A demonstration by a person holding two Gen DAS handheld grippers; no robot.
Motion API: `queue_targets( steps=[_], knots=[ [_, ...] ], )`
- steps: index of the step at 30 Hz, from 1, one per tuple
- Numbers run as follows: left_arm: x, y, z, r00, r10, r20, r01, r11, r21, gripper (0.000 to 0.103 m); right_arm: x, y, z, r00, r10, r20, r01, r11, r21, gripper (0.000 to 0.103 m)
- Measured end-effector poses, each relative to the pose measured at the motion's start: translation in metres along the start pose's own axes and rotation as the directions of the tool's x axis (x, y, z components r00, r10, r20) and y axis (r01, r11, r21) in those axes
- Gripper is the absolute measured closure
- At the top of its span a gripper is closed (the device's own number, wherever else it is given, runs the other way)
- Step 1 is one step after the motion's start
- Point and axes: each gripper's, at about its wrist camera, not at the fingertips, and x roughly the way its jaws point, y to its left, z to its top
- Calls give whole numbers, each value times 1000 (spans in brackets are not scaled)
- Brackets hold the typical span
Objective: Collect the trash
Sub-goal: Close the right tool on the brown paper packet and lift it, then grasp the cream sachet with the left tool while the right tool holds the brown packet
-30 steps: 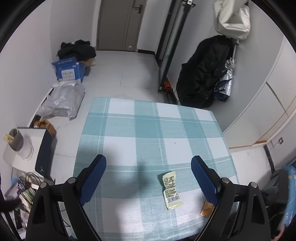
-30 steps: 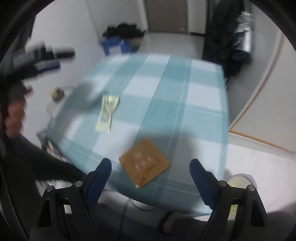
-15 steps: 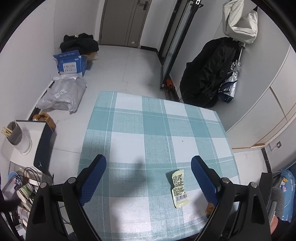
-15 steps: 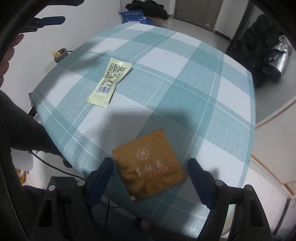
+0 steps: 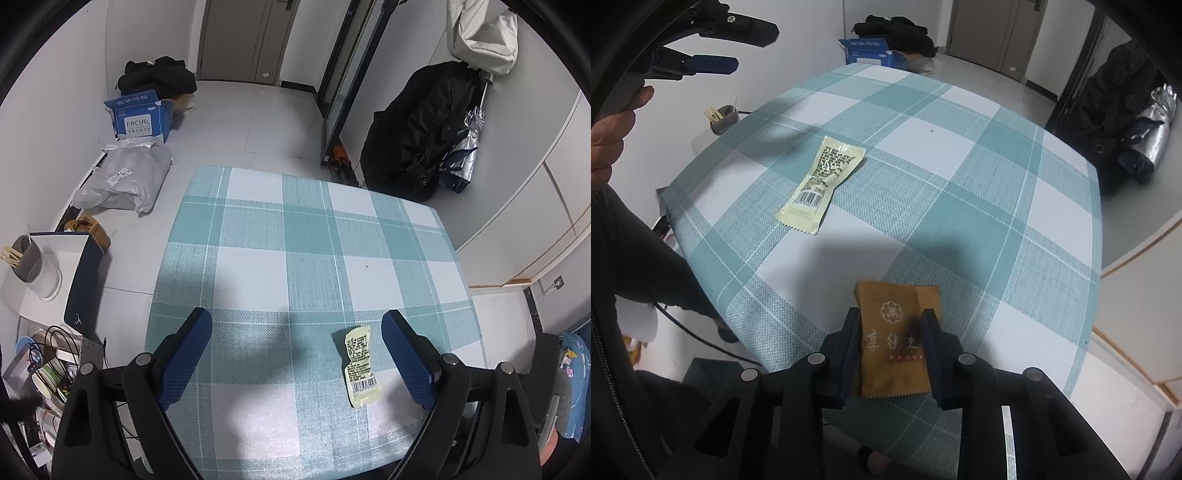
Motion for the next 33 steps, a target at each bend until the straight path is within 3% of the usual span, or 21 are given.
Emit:
queue_targets(
  steps=[4,15,22,28,30,33],
  knots=[
    [3,-2,-2,1000,12,-12,-12,1000,5,12,-2,-3,3,1000,0,21,-1,1000,14,80],
    [35,-17,-16,989,-16,-145,24,998,55,12,-23,-31,10,991,42,130,-64,984,164,100],
    [58,-44,-27,982,40,-185,-11,988,156,12,-32,-57,12,975,107,197,-162,944,288,100],
    [75,-58,-34,966,90,-243,-39,977,208,12,-46,-73,9,959,114,261,-202,917,343,100],
    [79,-59,-34,961,116,-252,-64,976,208,21,-53,-79,8,950,117,289,-220,908,356,100],
    [77,-64,-35,959,142,-245,-84,969,233,43,-62,-85,6,940,118,320,-236,902,363,100]
  ],
)
